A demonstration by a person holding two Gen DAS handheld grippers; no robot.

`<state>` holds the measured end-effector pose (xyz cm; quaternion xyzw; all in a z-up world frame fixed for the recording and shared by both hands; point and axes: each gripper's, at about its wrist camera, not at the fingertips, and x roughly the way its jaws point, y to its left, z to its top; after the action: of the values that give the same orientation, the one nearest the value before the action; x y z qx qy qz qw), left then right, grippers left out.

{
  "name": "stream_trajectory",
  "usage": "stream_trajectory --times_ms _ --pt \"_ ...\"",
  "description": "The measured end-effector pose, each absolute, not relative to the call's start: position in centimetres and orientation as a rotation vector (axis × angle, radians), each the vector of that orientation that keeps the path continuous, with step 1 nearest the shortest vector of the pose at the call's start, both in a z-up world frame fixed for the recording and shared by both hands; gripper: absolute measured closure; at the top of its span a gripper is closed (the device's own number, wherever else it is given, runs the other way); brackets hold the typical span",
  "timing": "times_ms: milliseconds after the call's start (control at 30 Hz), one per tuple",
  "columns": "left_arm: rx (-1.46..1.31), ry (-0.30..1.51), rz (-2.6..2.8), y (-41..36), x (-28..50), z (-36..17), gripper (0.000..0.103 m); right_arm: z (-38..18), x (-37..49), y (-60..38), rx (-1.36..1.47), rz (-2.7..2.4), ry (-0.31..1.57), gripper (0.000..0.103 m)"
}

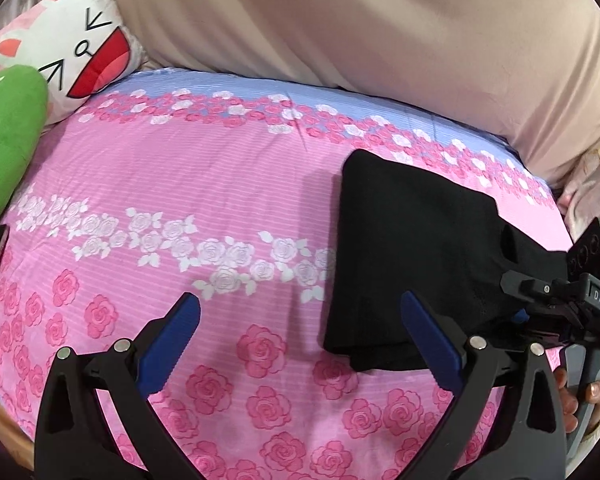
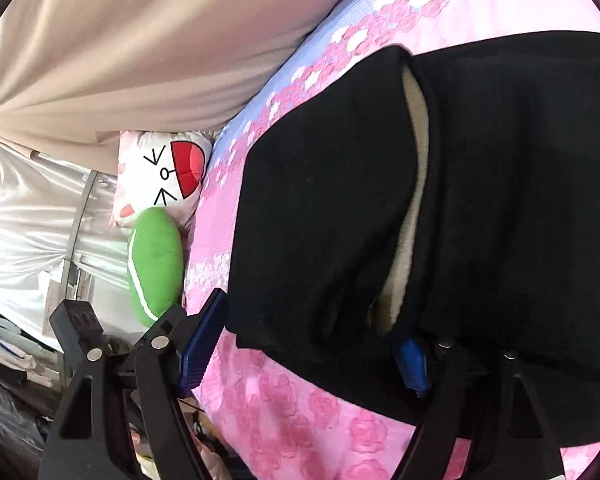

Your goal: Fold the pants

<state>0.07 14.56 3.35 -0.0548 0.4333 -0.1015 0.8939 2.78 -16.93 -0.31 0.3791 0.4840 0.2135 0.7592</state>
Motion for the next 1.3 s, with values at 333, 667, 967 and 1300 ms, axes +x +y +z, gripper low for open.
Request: stream_trajectory --times_ms 333,667,967,1300 --pt "-0.158 0.927 -0.207 15.1 0.4 3.0 0.005 3.5 5.0 -14.2 0.752 0.451 0.939 0.086" --pt "-0.178 0.875 -0.314 11.3 0.1 5.8 0.005 14.9 -5.3 -26.0 0.559 0.236 0.62 0.087" --pt "-0.098 0.97 -0.441 1.9 1.2 2.5 0.005 1.2 -9.6 -35.2 0.751 -0.05 0.784 0.077" --pt "-0.163 1.107 -0.491 -3.9 4.6 -2.6 0.005 2.0 -10.6 -39.3 0.66 -0.122 0.795 0.024"
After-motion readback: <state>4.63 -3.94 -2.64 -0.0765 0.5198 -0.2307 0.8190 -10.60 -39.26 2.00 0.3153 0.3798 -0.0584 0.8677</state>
